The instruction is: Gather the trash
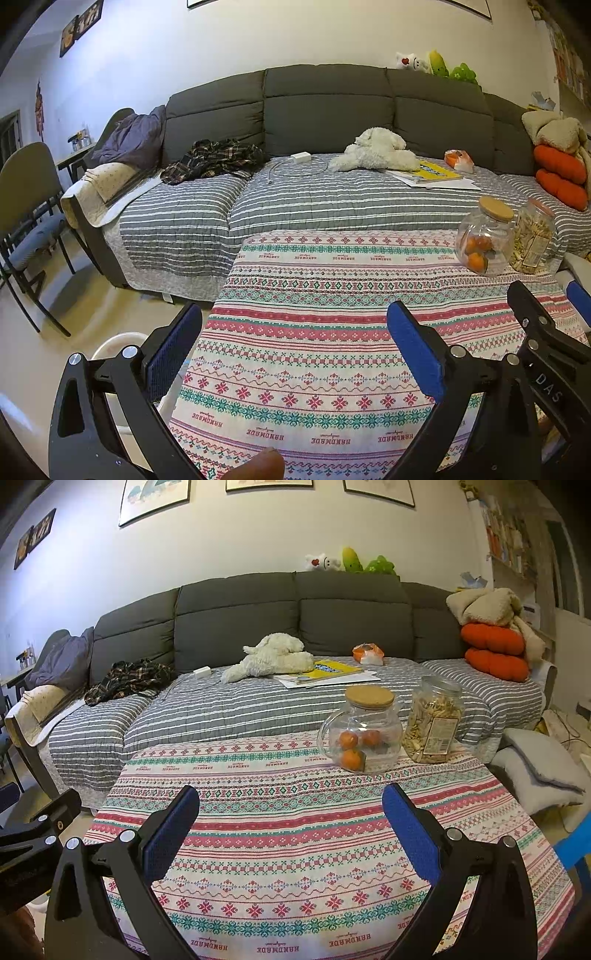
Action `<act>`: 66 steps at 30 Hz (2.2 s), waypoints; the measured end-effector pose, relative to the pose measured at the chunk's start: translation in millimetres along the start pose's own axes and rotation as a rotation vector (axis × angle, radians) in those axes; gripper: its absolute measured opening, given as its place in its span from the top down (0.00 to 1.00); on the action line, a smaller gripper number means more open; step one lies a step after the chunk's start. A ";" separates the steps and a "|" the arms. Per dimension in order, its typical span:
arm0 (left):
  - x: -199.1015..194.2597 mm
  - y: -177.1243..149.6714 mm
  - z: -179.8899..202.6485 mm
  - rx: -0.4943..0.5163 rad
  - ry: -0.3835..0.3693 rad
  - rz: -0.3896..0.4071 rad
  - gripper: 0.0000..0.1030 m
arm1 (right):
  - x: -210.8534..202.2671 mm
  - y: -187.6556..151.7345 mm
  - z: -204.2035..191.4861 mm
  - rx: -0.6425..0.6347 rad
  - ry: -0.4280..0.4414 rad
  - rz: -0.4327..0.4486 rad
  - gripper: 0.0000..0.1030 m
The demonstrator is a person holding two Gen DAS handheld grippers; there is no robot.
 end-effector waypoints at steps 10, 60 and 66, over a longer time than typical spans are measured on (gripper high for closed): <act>2.1 -0.5 -0.5 0.000 0.005 -0.007 0.07 | 0.4 -0.9 0.5 0.001 0.000 -0.004 0.06; 8.3 -2.0 2.8 0.018 0.001 -0.040 0.07 | 6.5 -6.3 -0.7 0.005 0.003 -0.040 0.06; 6.7 -2.6 2.6 0.015 0.017 -0.007 0.13 | 9.7 -7.5 3.9 0.030 0.009 -0.066 0.06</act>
Point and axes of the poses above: each gripper's, at about its wrist camera, not at the fingertips, and x roughly the way its jaws point, z to its right, y to its top, the point moved 1 cm from there along x, roughly the way its jaws point, and after that the axes turned 9 degrees about y, right-handed, at the moved point
